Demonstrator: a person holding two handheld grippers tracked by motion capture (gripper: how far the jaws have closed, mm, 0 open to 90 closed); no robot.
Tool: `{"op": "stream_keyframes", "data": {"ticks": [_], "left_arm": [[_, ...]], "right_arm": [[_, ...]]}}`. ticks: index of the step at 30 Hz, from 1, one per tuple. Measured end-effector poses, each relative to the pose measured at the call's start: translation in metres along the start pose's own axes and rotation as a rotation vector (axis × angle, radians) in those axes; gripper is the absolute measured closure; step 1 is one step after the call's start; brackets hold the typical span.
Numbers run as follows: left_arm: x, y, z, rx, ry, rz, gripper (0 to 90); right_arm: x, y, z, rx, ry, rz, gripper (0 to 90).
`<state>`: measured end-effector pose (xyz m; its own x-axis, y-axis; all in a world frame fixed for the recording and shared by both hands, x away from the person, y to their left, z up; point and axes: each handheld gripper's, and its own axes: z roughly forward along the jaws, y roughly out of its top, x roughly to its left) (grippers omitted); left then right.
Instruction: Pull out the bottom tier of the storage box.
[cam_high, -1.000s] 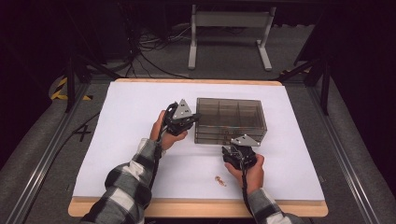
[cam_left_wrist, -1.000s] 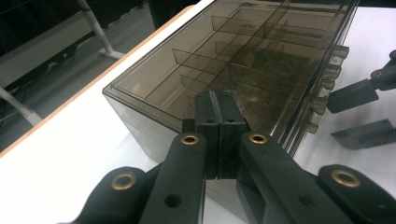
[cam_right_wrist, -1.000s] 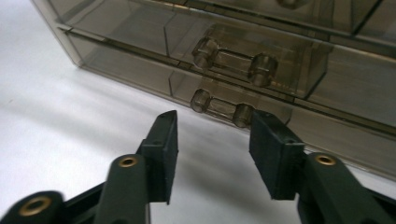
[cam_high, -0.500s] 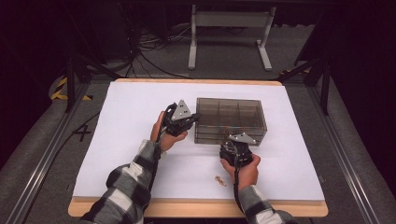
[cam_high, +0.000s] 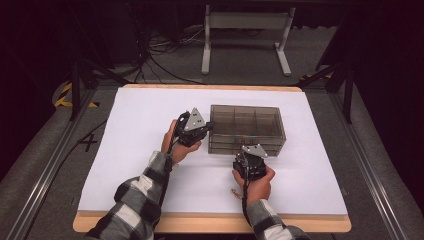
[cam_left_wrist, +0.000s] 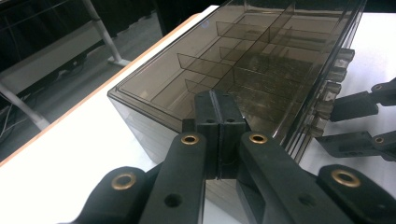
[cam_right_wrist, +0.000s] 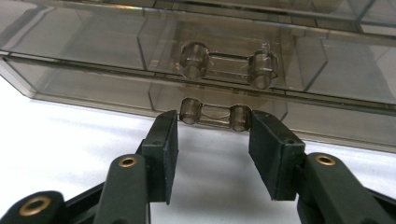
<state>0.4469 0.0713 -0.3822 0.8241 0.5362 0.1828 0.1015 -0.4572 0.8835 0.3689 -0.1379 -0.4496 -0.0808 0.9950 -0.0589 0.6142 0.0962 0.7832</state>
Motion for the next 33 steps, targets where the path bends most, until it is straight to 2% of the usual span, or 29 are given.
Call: {"op": "stream_keyframes", "data": {"ticks": [5,8,11,33], "left_arm": [[-0.0006,-0.0007,-0.0001,-0.003,0.005,-0.003,90.0],[-0.0010,-0.0010,-0.0001,-0.005,0.008,-0.004,90.0],[-0.0011,-0.0013,0.0000,-0.008,0.007,-0.007,90.0],[0.0007,-0.0024,-0.0001,-0.017,-0.002,-0.011,90.0]], "right_arm": [[0.0016,-0.0005,0.0004,-0.005,-0.016,0.011,54.4],[0.0008,-0.0007,0.0002,-0.005,-0.010,0.025,54.5],[0.0037,-0.0006,0.0006,-0.003,-0.030,0.023,54.9],[0.0018,0.0004,-0.0017,0.022,-0.022,0.037,55.6]]}}
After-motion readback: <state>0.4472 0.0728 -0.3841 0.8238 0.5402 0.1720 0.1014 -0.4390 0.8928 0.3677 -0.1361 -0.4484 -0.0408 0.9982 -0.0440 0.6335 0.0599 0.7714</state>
